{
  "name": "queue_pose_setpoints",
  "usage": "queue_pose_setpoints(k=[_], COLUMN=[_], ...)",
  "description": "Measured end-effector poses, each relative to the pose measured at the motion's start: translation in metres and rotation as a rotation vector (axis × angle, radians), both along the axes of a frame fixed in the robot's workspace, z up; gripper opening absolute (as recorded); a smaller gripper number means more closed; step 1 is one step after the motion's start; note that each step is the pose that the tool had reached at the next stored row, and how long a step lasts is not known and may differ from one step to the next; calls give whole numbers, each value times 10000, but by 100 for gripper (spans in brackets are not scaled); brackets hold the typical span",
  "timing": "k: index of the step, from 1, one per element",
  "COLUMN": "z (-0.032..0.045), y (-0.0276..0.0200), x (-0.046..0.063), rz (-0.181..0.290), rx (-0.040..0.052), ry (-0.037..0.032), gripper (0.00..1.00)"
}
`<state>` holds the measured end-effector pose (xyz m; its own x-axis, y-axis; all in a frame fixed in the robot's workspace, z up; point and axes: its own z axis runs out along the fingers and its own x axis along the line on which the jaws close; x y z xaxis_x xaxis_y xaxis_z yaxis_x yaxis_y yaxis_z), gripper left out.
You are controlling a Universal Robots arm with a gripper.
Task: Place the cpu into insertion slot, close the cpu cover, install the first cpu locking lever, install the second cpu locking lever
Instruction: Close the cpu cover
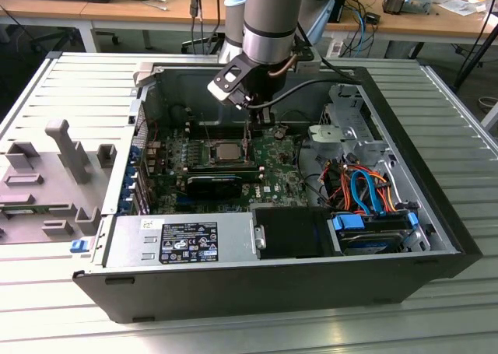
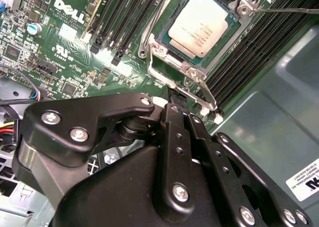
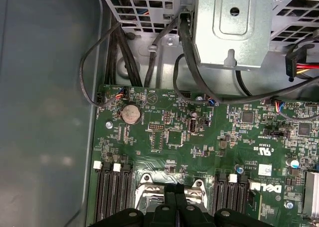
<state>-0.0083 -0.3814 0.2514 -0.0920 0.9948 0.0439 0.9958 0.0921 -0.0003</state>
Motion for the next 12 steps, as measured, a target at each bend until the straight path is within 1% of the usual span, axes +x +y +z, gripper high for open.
queue_pose_setpoints(k=[12], z=[-3], y=[0], x=[-36], rz=[1], rx=[0], ry=[0], gripper=[11])
